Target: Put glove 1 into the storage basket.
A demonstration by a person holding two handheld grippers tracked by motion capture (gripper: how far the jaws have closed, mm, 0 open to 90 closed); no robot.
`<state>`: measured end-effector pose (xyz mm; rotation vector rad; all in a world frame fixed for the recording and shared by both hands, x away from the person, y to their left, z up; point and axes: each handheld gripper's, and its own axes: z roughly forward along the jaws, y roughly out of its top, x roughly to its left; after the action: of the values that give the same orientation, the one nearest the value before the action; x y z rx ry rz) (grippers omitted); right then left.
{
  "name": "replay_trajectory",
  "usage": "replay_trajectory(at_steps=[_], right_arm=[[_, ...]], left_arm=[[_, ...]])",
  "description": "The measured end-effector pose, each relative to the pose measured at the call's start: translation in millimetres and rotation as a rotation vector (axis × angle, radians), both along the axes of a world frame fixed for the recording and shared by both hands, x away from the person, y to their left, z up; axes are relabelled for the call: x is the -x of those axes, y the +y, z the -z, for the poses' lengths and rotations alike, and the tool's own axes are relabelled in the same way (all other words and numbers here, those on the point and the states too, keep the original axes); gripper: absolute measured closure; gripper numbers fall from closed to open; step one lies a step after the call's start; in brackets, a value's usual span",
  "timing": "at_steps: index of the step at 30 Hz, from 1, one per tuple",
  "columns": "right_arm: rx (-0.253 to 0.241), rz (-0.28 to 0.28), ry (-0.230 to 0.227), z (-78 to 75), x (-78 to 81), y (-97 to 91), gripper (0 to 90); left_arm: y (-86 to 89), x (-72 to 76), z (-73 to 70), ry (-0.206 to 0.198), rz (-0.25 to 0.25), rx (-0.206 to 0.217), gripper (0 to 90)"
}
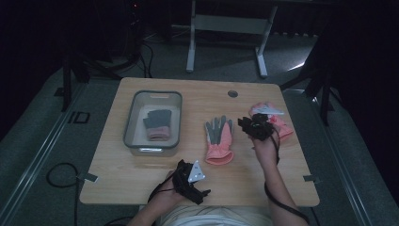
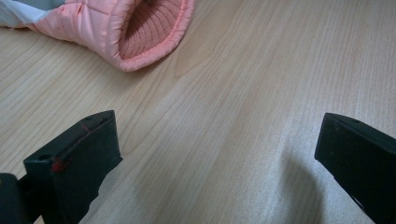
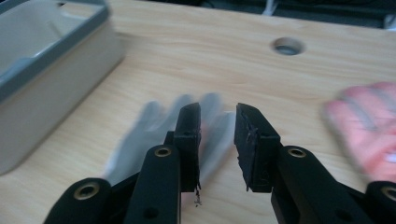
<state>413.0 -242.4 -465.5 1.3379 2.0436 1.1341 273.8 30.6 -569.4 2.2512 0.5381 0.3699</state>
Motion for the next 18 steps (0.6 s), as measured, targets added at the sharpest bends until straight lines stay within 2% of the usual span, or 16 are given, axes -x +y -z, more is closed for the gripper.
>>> replay_trajectory(at_steps=[1, 2, 3, 4, 5, 6, 8, 11, 15, 18], right_arm=[[0.000, 0.000, 0.000, 0.0, 0.0, 0.0, 70.1], [0.011, 0.014, -0.005, -0.1, -5.6, -18.8, 68.8], [0.011, 0.014, -0.005, -0.1, -5.6, -18.8, 68.8], [0.036, 0.024, -0.006, 1.8, -11.9, -33.6, 66.6], [0.057, 0.025, -0.001, 3.4, -14.8, -39.5, 66.9], [0.057, 0.025, -0.001, 3.4, -14.8, -39.5, 66.9], [0.110, 0.022, 0.003, 8.8, -22.6, -53.5, 66.7], [0.154, 0.003, -0.018, 12.7, -31.0, -67.4, 65.0], [0.187, 0.021, 0.007, 17.2, -44.3, -89.0, 64.7], [0.212, 0.037, 0.028, 20.0, -50.0, -95.5, 65.0]], left_arm=[[-0.1, -0.2, -0.1, 0.001, -0.002, -0.003, 0.0], [-0.2, -0.4, -0.4, 0.000, -0.002, -0.003, 0.0], [-0.3, -0.5, -0.6, 0.000, -0.002, -0.002, 0.0], [-0.4, -0.5, -0.5, -0.002, -0.003, 0.000, 0.0], [-0.5, -0.6, -0.3, 0.001, -0.004, -0.003, 0.0], [-0.5, -0.6, -0.3, 0.001, -0.004, -0.003, 0.0], [-0.7, -1.0, -0.1, 0.002, -0.005, -0.001, 0.0], [-0.4, -1.3, 0.0, 0.004, -0.007, -0.002, 0.0], [-1.1, -1.6, 0.5, -0.002, -0.001, -0.012, 0.0], [-1.5, -2.0, 0.8, 0.002, 0.000, -0.011, 0.0]])
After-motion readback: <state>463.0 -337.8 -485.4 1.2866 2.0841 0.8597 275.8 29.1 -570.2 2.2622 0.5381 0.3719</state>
